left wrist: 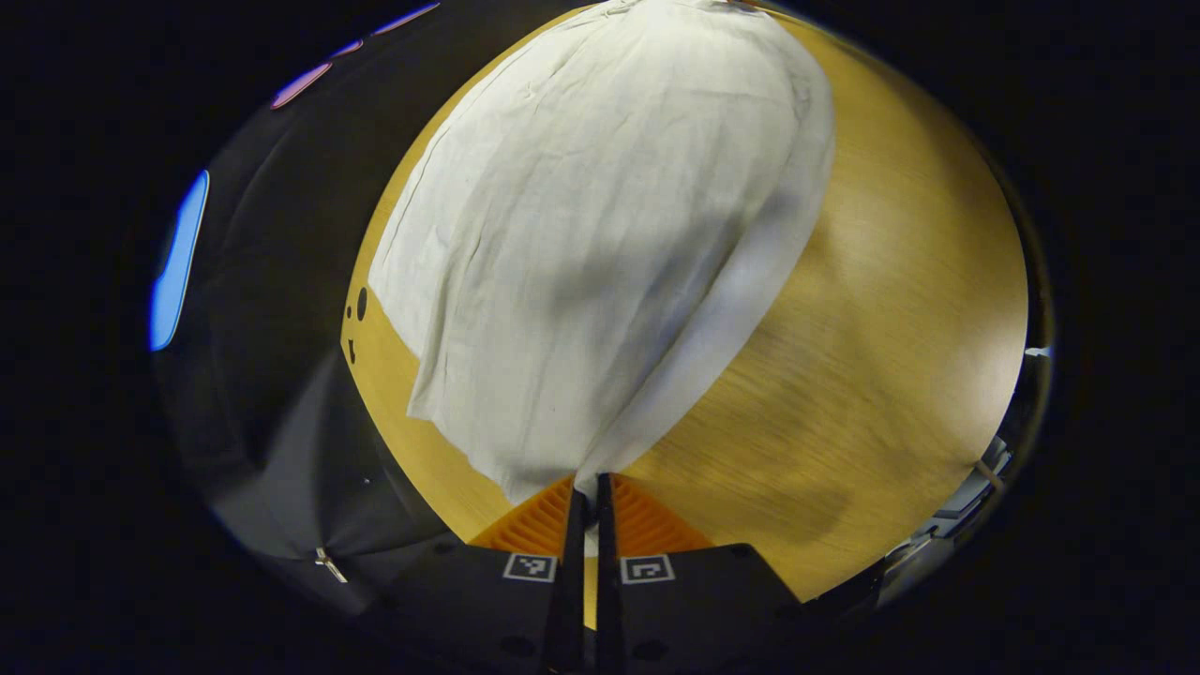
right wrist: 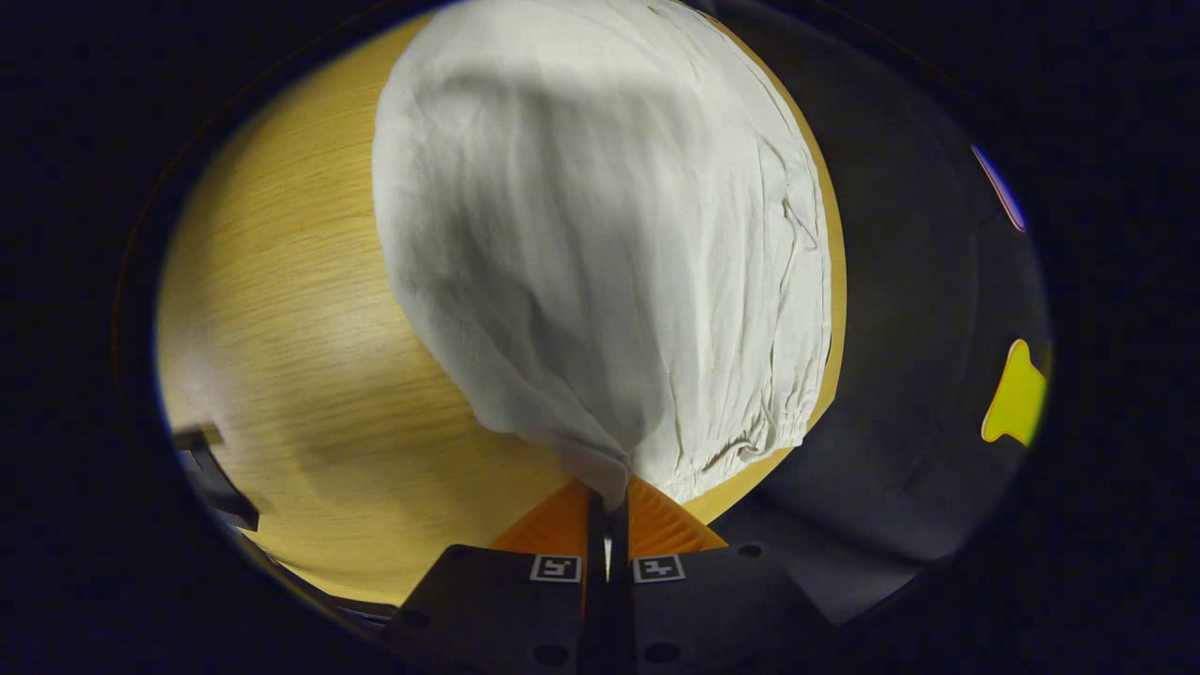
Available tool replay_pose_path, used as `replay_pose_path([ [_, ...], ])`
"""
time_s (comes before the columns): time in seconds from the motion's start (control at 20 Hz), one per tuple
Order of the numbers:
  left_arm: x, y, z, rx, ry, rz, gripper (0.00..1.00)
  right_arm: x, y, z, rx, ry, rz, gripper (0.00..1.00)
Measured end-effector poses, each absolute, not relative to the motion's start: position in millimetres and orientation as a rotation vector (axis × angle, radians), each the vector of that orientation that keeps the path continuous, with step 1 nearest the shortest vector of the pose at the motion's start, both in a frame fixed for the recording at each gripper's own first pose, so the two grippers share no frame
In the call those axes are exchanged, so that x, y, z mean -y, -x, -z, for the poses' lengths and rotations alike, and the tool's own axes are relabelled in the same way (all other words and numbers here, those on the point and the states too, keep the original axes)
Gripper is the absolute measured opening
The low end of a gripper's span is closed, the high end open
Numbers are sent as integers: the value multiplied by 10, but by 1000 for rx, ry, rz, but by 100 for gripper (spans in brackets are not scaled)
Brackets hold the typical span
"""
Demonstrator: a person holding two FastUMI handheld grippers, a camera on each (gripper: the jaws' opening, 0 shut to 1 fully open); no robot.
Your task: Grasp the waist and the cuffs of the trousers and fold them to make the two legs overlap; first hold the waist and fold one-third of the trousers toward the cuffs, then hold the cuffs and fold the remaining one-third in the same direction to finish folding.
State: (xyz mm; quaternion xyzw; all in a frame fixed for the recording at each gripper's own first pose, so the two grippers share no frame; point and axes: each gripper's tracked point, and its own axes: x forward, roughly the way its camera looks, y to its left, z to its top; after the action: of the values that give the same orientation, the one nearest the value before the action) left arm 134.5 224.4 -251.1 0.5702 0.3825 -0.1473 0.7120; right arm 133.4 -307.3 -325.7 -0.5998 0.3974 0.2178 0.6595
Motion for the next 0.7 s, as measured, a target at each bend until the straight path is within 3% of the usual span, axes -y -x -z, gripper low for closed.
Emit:
replay_pose_path([
  [0.2, -2264, -1359, 2484, -791, -1226, 247, 5, 3079, -1349, 3253, -882, 1342, -476, 5],
  [0.4, -2223, -1340, 2406, -725, -1022, 126, 5, 3088, -1385, 3178, -867, 1265, -426, 5],
  [0.7, -2128, -1533, 1978, -565, -862, -29, 5, 3072, -1565, 2714, -793, 1029, -267, 5],
])
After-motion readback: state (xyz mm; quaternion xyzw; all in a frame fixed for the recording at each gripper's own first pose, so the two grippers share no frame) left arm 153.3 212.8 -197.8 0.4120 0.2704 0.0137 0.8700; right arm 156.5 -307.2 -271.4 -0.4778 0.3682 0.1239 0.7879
